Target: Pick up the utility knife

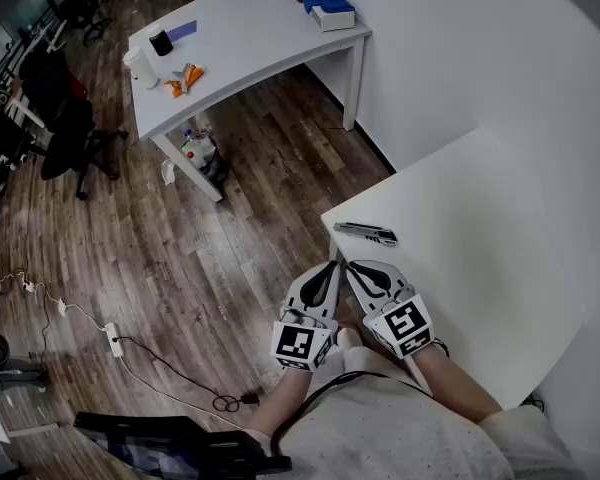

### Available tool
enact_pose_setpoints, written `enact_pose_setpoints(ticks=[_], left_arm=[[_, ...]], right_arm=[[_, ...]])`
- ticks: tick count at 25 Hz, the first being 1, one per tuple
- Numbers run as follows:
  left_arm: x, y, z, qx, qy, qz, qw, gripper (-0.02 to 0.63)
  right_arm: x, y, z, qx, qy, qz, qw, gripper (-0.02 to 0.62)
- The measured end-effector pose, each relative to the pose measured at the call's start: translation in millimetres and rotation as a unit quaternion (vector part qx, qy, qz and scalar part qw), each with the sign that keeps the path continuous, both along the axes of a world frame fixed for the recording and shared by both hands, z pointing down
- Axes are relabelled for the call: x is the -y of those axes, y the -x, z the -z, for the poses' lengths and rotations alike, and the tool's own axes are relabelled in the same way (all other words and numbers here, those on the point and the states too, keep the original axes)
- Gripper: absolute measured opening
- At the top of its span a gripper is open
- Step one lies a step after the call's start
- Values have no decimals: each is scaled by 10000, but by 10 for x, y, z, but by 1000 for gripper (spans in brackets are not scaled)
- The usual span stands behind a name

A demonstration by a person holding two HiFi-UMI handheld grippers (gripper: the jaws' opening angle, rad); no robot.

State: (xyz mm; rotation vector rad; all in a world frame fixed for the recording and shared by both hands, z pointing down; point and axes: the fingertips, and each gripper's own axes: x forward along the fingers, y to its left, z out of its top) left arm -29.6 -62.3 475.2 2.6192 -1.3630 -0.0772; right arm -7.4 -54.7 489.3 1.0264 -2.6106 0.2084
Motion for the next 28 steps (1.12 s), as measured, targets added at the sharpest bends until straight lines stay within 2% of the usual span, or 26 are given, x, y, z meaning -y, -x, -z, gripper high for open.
enact_pose_setpoints(ticks=[8,9,11,17,21,28], left_arm=[[99,-104,-185,77,110,26,9999,6],[102,-105,-207,84,126,42,9999,6],[118,-88,-252,92,163,105,9998,6],[180,-77,-360,104,236,231,9994,6],[166,-57,-464,125,332,273,9990,6],[144,-35,-526,142,395,278,9987,6]], right_arm=[[336,-197,-191,-608,10,319,9976,11],[384,-226,-224,-721,35,394,9966,20],[477,-275,-299,-925,113,563,9940,83],[704,-429,-558,-1807,165,1116,9770,159],[793,-494,-742,-2059,324,1341,9688,190],[853,-437,-934,-2197,723,1844,9553,194]])
